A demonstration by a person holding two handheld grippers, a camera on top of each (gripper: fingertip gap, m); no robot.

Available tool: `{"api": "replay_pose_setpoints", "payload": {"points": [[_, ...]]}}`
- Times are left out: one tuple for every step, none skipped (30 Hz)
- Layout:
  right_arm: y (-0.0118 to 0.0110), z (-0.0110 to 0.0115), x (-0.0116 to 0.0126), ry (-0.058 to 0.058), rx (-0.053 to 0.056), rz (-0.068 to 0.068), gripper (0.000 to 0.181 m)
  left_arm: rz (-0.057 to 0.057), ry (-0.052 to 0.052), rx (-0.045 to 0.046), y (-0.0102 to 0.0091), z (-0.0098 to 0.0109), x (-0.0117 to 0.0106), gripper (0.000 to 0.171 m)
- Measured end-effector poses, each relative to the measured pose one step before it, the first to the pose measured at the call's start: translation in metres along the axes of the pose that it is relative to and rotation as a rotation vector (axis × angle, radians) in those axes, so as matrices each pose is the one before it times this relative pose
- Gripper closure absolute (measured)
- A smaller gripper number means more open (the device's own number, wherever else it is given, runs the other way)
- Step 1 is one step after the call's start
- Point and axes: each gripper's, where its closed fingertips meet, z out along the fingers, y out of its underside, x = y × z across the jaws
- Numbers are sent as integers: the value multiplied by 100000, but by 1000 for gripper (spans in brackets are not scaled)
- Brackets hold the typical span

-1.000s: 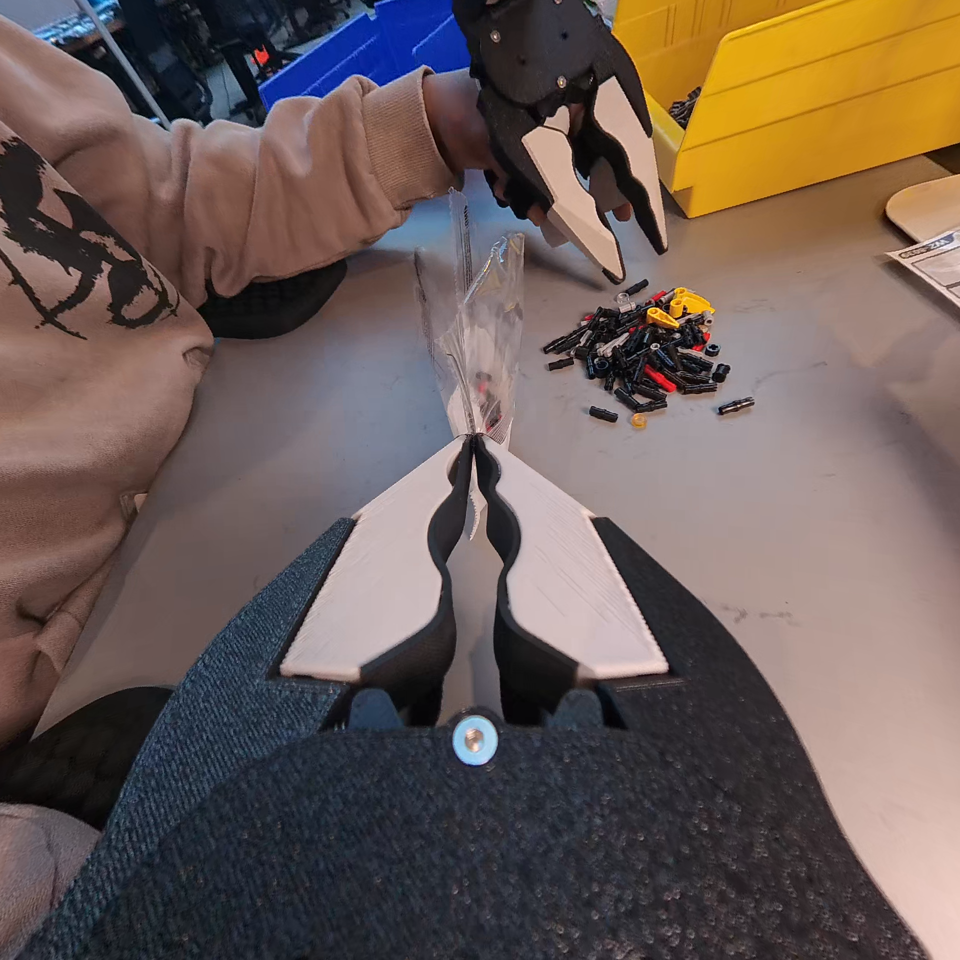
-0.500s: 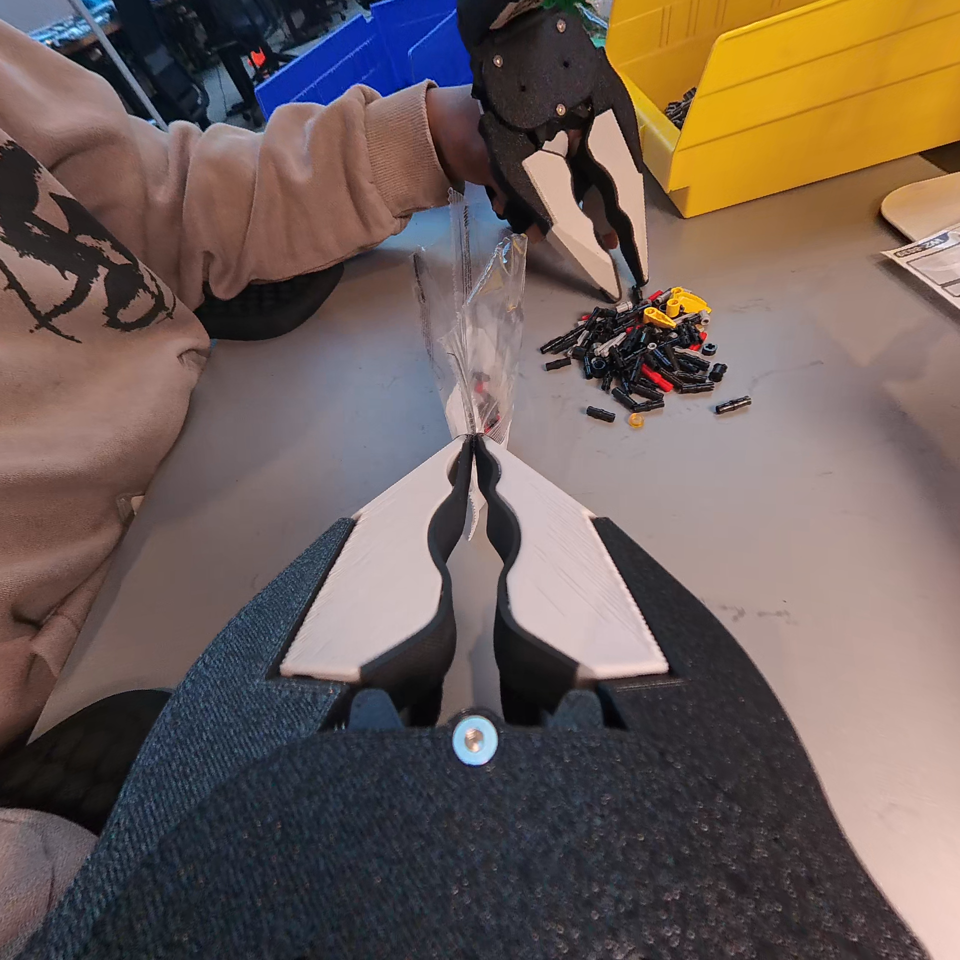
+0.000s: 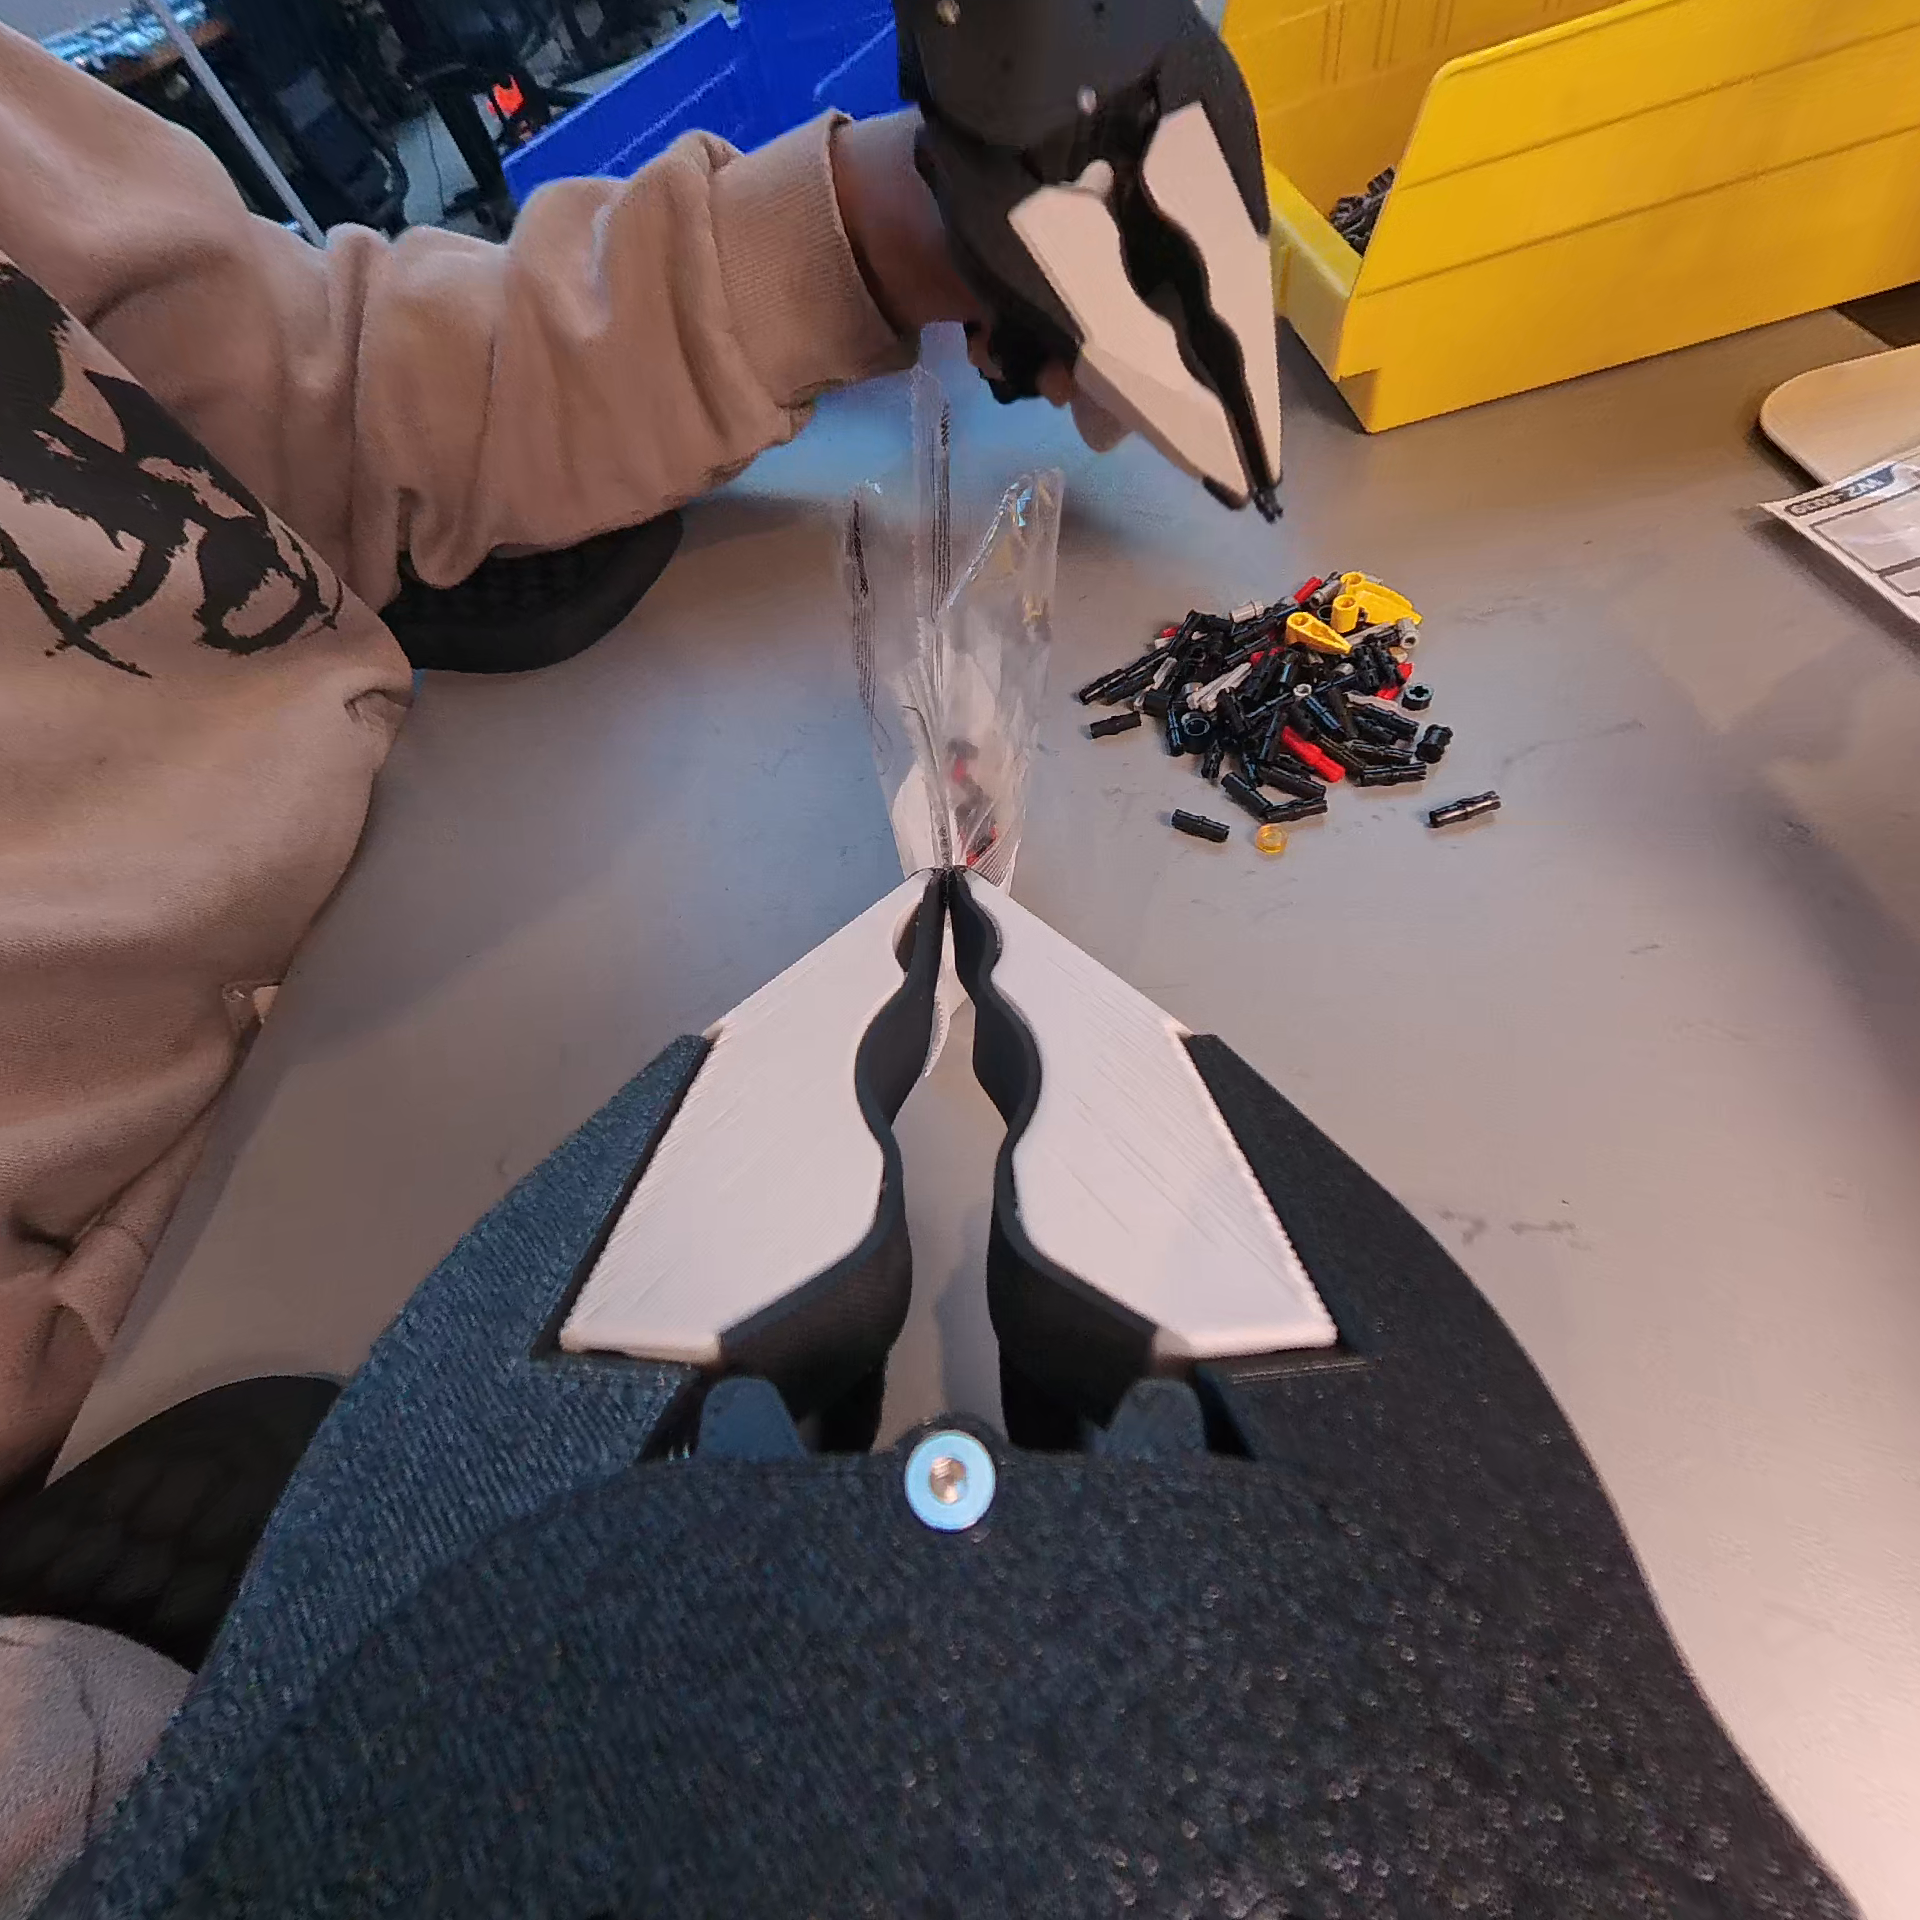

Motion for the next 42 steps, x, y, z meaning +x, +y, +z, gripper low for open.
{"api": "replay_pose_setpoints", "payload": {"points": [[-17,11,0,102,-39,-176,181,1286,3130,7743,-2044,-1072,901,169],[-12,21,-1,-30,16,-45,181,2313,3632,7410,-2269,-968,1200,169],[-22,46,4,-40,88,18,181,3192,3579,5991,-2193,-699,1348,169],[3,56,22,13,4,-4,181,3539,3543,3560,-1815,-305,1409,169],[-15,56,-9,-147,69,75,181,3770,2699,872,-1229,75,1248,169],[-15,53,-21,-172,6,49,181,3758,1275,-1411,-620,364,935,169],[22,55,-9,-20,-103,-66,181,3032,1414,-2980,-93,538,833,169],[10,53,-33,-131,-79,21,181,2013,1730,-2964,116,599,732,169],[41,23,-29,-7,-296,-68,181,1375,1237,-2114,127,555,532,168],[20,6,-13,150,-209,-172,181,895,222,-1211,92,418,240,167],[6,-21,-19,25,-104,-112,181,179,-979,-558,93,228,-118,163],[4,-24,-24,48,-152,-150,181,-723,-1637,-15,127,2,-396,162],[10,-34,-7,75,-101,-127,181,-1695,-2119,886,132,-204,-619,162],[28,-44,-32,-158,-162,50,181,-2617,-2111,1496,163,-347,-776,162],[16,-51,-55,-264,-106,65,181,-3118,-2043,1014,383,-400,-880,163],[49,-64,-58,-281,-242,54,181,-3202,-2261,-992,881,-318,-1013,163],[62,-66,-85,-410,-339,48,181,-3397,-1545,-3948,1537,-118,-940,160],[63,-90,-99,-427,-301,-2,181,-3104,-1064,-6221,1994,161,-828,156],[66,-93,-50,-274,-289,63,181,-2359,-939,-7004,2163,479,-697,152],[49,-94,-7,-6,-130,43,181,-1762,83,-6671,2049,727,-439,149],[45,-83,14,53,-76,84,181,-1457,551,-4648,1584,854,-250,148],[23,-62,40,195,14,124,181,-1525,616,-1899,926,798,-141,147],[22,-19,30,123,40,125,181,-1471,1025,-763,509,613,-29,148],[4,-8,3,-21,72,130,181,-776,-295,-643,269,400,-192,148],[-5,8,-7,-73,0,23,181,57,-1897,-699,159,254,-406,149],[-12,13,-15,-33,-10,-73,181,190,-1513,-487,79,151,-340,151],[-4,16,0,-52,58,-8,181,-280,-769,-3,4,113,-228,152],[-5,20,14,-52,96,137,181,-790,-259,474,-41,86,-162,153],[22,24,30,-41,-8,188,181,-953,170,432,5,85,-93,154],[8,31,7,-117,126,170,181,-631,328,346,27,79,-24,155],[-2,24,-2,-110,72,132,181,-80,159,108,52,82,-13,157],[-10,25,-2,15,0,-69,181,202,-224,-98,46,88,-54,158],[-10,20,-21,-69,36,-16,181,243,-256,-96,6,85,-44,159],[9,19,0,-5,-70,26,181,416,-559,121,-55,59,-93,160],[-10,15,-1,22,39,-1,181,323,-430,-83,-38,43,-75,162],[5,11,-3,-40,-8,58,181,178,-400,-72,-38,57,-66,163],[-2,6,-1,38,13,-34,181,184,-442,-34,-38,54,-66,164],[-7,8,9,30,12,-7,181,301,-393,-8,-35,47,-33,165],[2,12,-1,-36,10,42,181,499,-295,-46,-35,34,-6,165],[-5,8,3,-10,4,8,181,649,-247,-286,1,-2,2,165],[2,4,0,39,-13,-42,181,734,-369,-347,19,-15,-37,165],[-1,-8,-14,-3,-24,-32,181,778,-821,-247,21,-54,-95,165]]}}
